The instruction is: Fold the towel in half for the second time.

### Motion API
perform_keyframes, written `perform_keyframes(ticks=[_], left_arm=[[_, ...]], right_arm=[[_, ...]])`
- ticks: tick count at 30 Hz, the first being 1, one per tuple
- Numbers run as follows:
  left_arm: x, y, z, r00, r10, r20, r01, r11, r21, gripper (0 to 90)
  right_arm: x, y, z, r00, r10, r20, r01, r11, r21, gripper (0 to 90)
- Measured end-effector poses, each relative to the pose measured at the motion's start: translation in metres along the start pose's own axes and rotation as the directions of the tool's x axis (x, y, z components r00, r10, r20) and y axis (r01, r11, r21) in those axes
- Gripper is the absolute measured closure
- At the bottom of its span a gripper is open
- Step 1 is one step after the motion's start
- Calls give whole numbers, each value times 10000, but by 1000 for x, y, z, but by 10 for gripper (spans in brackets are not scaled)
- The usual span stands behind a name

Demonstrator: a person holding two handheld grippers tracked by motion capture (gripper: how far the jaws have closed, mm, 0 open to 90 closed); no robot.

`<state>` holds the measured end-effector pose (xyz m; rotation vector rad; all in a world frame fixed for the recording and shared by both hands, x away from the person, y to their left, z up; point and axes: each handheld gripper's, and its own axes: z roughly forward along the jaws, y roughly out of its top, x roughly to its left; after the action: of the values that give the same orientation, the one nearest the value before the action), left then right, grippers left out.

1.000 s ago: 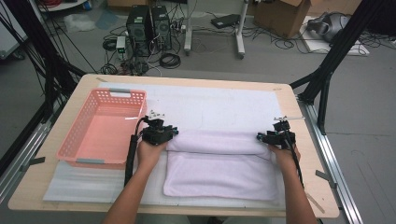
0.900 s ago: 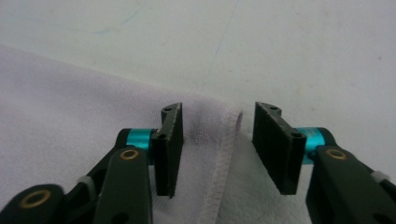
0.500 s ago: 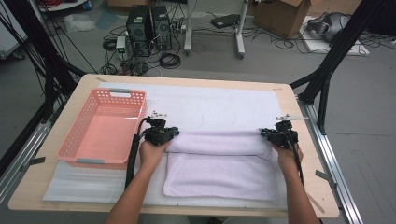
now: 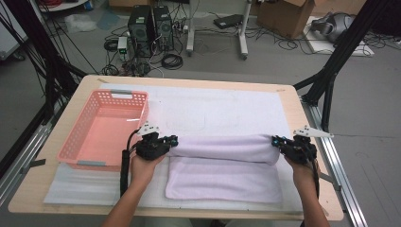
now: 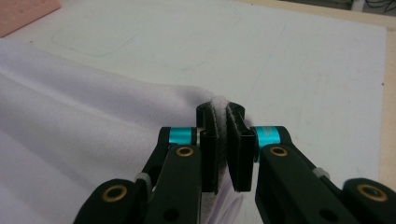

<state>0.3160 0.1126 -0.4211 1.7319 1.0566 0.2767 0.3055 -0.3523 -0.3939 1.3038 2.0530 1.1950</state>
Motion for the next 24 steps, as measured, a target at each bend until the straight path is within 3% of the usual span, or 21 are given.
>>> perform_keyframes(ticks=[7, 10, 15, 17, 19, 20, 22, 24], left_arm=[[-8, -20, -16, 9988, 112, 473, -107, 9999, -100, 814], [-16, -24, -22, 9978, 405, 526, -405, 9992, -3, 812], [-21, -34, -29, 9972, 521, 543, -532, 9984, 190, 789], [-20, -35, -31, 9974, 529, 484, -541, 9983, 223, 736], [-18, -34, -34, 9987, 291, 419, -296, 9995, 114, 603], [-16, -33, -35, 9989, 206, 429, -206, 9998, -24, 564], [-14, -32, -34, 9991, 81, 415, -78, 9999, -73, 522], [-13, -33, -30, 9993, 82, 370, -87, 9999, 138, 509]], right_arm=[[12, -27, -25, 9991, -262, -326, 263, 9997, 26, 856], [15, -35, -32, 9987, -254, -447, 260, 9996, 134, 866], [22, -47, -40, 9973, -331, -660, 355, 9987, 358, 867], [23, -52, -44, 9962, -406, -766, 450, 9974, 564, 867], [23, -54, -49, 9954, -400, -872, 458, 9968, 652, 848], [23, -54, -51, 9955, -311, -897, 377, 9966, 727, 769], [22, -51, -54, 9998, 22, -203, -15, 9994, 352, 498], [21, -45, -58, 9984, 554, -123, -559, 9976, -401, 454]])
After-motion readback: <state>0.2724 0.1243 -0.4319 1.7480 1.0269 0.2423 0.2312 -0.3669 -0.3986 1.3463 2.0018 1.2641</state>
